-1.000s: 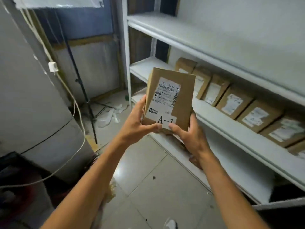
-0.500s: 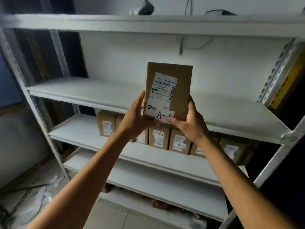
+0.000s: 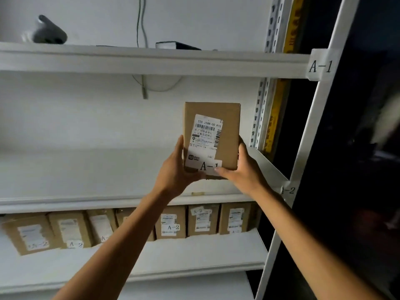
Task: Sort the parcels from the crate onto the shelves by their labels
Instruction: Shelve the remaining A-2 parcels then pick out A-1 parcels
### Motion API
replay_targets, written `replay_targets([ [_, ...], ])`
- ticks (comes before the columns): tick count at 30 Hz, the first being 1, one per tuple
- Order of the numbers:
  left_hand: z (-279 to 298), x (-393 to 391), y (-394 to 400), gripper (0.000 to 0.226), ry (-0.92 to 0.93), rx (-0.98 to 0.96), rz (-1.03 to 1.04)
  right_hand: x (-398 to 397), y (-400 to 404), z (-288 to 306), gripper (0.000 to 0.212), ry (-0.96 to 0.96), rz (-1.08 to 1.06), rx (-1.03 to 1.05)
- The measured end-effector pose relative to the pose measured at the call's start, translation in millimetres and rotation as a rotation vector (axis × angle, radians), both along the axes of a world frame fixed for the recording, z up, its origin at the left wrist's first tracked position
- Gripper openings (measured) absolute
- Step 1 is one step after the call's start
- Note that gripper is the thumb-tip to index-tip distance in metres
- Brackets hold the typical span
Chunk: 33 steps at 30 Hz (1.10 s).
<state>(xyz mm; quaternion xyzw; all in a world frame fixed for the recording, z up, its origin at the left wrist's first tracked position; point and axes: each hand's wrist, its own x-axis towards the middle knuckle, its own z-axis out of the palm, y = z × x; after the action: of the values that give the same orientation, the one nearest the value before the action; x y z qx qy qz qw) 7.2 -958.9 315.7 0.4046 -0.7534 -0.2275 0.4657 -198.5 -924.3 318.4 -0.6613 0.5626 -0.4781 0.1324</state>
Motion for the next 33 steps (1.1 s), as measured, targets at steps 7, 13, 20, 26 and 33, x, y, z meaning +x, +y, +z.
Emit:
replay_targets([
  [7,-5,-48,-59,0.103,0.009,-0.019,-0.095,-45,-41,-5,0.09,0.065,-0.161,0.059],
  [13,-11,-84,-111,0.105,-0.107,-0.02,-0.088,-76,-89,-20,0.09,0.063,-0.279,0.149],
  [20,-29,-118,-151,0.095,-0.218,-0.001,-0.091,-107,-120,-38,0.086,0.093,-0.379,0.24],
  [26,-47,-138,-155,0.104,-0.179,0.01,-0.014,-135,-140,-59,0.098,-0.025,-0.345,0.223],
  [33,-54,-132,-153,0.102,-0.257,-0.016,0.009,-145,-141,-75,0.06,-0.024,-0.345,0.183],
])
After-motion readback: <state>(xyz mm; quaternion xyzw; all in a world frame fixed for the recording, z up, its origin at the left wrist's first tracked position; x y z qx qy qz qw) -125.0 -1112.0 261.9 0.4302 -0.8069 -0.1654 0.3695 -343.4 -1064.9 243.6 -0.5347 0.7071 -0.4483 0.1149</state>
